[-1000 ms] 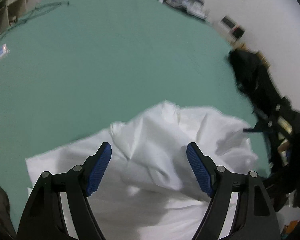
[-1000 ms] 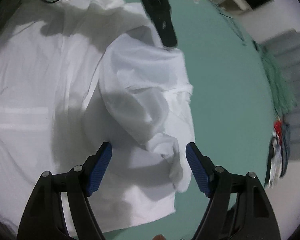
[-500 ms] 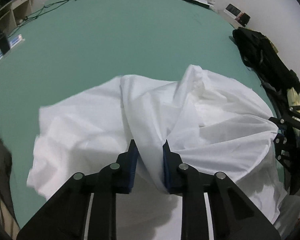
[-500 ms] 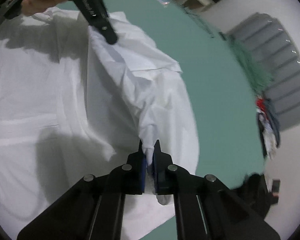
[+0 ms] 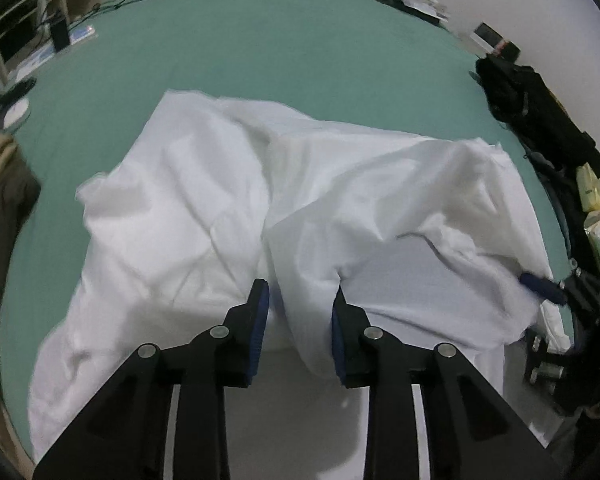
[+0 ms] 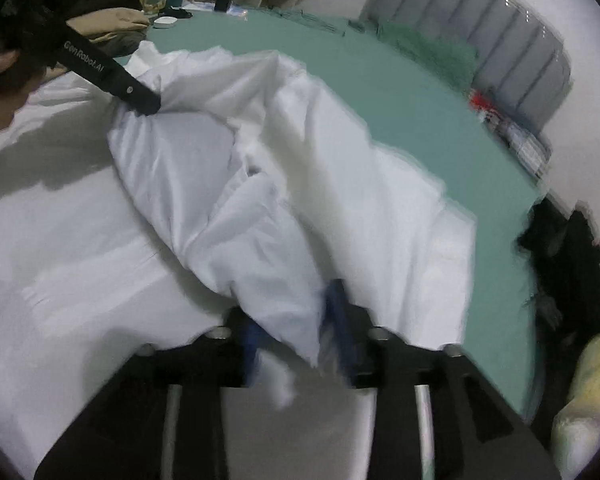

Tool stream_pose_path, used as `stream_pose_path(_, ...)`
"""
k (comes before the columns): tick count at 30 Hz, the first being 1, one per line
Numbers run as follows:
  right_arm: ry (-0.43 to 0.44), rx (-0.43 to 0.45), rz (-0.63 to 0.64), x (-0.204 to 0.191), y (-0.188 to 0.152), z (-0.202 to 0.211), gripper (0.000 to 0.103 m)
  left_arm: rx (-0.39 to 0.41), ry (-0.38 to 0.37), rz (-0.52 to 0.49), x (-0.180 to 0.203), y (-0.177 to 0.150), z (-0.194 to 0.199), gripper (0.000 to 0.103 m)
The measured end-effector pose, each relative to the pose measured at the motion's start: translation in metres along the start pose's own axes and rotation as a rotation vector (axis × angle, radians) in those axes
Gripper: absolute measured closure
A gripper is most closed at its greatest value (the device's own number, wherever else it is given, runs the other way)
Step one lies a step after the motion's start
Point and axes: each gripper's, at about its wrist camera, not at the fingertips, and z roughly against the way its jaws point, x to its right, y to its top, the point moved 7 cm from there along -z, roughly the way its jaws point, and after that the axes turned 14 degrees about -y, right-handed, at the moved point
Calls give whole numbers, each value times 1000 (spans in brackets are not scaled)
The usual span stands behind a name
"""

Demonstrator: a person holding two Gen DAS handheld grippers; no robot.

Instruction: Fold large clothes

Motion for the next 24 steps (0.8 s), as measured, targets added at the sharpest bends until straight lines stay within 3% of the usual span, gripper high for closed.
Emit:
stream_pose_path(3, 136, -9, -73, -3, -13, 16, 51, -7, -10, 17, -5, -15, -1, 74)
stream_pose_path(7, 199, 40, -178, 19, -10, 38, 51, 6, 27, -21, -3, -25, 7, 74)
stream_pose_path(11, 138, 167, -261, 38, 32, 38, 50, 28, 32, -39, 3, -25, 23, 74)
stream_pose_path(13, 139, 177, -268, 40, 51, 21, 50, 39, 40, -56, 7, -24, 31, 68)
stream_pose_path(16, 198, 157, -334, 33, 66, -8, 51, 68, 40, -82, 17, -18, 45, 68)
stream_pose_path(19, 267, 89, -388, 17, 63, -24, 74, 135, 22, -92, 26, -5, 62, 67)
stream_pose_path(22, 262, 2, -343, -6, 37, -28, 75, 190, 11, -81, 29, 11, 65, 59)
stream_pose_path(24, 274, 4, -353, -14, 27, -21, 75, 177, 22, -78, 27, 19, 50, 58)
